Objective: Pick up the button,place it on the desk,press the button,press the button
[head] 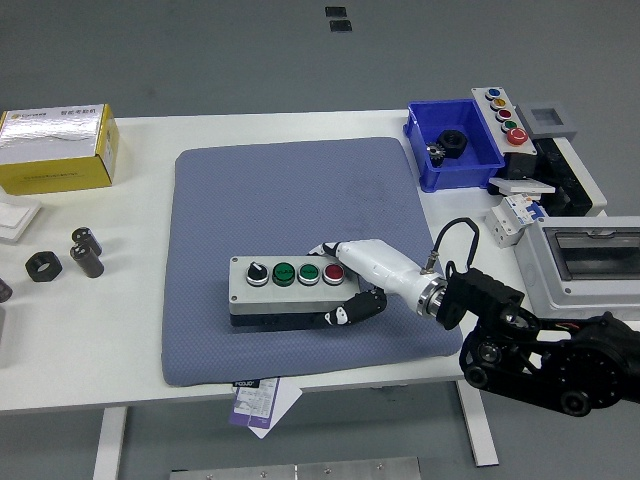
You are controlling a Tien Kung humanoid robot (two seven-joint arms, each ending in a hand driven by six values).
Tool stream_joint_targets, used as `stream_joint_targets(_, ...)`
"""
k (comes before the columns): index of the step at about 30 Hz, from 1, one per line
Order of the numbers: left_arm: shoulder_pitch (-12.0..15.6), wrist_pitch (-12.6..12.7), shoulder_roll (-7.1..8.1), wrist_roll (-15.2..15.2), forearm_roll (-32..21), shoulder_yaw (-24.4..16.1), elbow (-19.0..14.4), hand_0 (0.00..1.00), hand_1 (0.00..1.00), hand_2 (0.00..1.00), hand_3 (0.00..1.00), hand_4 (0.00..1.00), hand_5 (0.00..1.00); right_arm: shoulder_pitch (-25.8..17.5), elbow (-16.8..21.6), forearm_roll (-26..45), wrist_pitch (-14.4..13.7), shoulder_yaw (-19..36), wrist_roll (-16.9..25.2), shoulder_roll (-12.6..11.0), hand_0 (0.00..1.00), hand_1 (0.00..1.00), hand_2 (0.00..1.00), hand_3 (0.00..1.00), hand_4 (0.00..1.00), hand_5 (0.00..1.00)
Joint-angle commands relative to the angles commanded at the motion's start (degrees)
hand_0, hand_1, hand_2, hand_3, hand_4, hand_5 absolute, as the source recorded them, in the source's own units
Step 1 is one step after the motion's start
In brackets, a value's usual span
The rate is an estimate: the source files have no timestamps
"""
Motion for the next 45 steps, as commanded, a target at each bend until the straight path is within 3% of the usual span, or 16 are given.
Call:
stream_joint_targets(1, 0.0, 0.0, -0.01, 0.0, 0.0, 0.0, 0.0, 0.715, 0.697, 0.621, 0.622, 0.716, 0.23, 0.0, 0.0, 0.2, 0.2, 0.0, -0.1, 0.0, 0.548, 0.575, 0.524, 0.621, 0.408, 0.002)
stream_joint_targets(2, 0.0, 0.0, -0.02, 0.0, 0.0, 0.0, 0.0, 0.715, 0.697, 0.621, 0.622, 0.716, 0.231, -0.1, -0.1, 0.4, 0.3, 0.0, -0.2, 0.0, 0.649, 0.673, 0.665, 0.68, 0.324, 0.002)
stream_joint_targets(7, 0.1, 0.0, -0.08, 0.0, 0.0, 0.0, 0.0, 0.715, 0.697, 0.621, 0.622, 0.716, 0.231, -0.2, 0.0, 2.0, 1.1, 0.1, -0.5, -0.1, 0.649, 0.673, 0.665, 0.68, 0.324, 0.002)
stream_joint_targets(8, 0.1, 0.0, -0.07, 0.1, 0.0, 0.0, 0.0, 0.715, 0.697, 0.621, 0.623, 0.717, 0.233, -0.2, 0.0, 2.4, 1.2, 0.1, -0.5, -0.2, 0.758, 0.73, 0.747, 0.737, 0.37, 0.002)
stream_joint_targets(18, 0.2, 0.0, 0.03, 0.1, 0.1, -0.2, 0.0, 0.715, 0.697, 0.621, 0.623, 0.716, 0.233, -0.4, 0.0, 7.6, 2.5, 1.0, 0.5, -0.8, 0.784, 0.757, 0.797, 0.782, 0.407, 0.002)
stream_joint_targets(25, 0.4, 0.0, -0.07, 0.0, -0.4, 0.2, -0.1, 0.715, 0.697, 0.621, 0.622, 0.717, 0.235, -0.7, -1.6, 17.4, 7.8, 3.5, 5.1, -1.6, 0.783, 0.773, 0.834, 0.809, 0.445, 0.002)
stream_joint_targets(26, 0.4, 0.0, -0.08, 0.0, -0.4, 0.1, -0.1, 0.715, 0.697, 0.621, 0.622, 0.717, 0.234, -0.7, -1.8, 18.6, 8.0, 3.7, 5.6, -1.7, 0.787, 0.786, 0.847, 0.848, 0.476, 0.002)
stream_joint_targets(31, 0.4, 0.1, -0.05, 0.0, -0.3, 0.0, -0.1, 0.715, 0.697, 0.621, 0.622, 0.717, 0.234, -0.5, -2.1, 22.3, 7.5, 3.7, 7.5, -1.8, 0.787, 0.786, 0.847, 0.848, 0.476, 0.002)
stream_joint_targets(32, 0.3, 0.1, -0.05, 0.0, -0.4, 0.1, -0.1, 0.715, 0.697, 0.621, 0.622, 0.716, 0.233, -0.4, -2.2, 22.3, 7.3, 3.5, 7.6, -1.8, 0.839, 0.869, 0.956, 0.93, 0.489, 0.002)
stream_joint_targets(45, 0.2, 0.1, -0.03, 0.0, -0.3, 0.1, -0.1, 0.715, 0.697, 0.62, 0.622, 0.715, 0.231, 0.6, -4.2, 16.4, 4.3, 0.4, 8.0, -1.4, 0.904, 0.911, 0.984, 0.965, 0.531, 0.002)
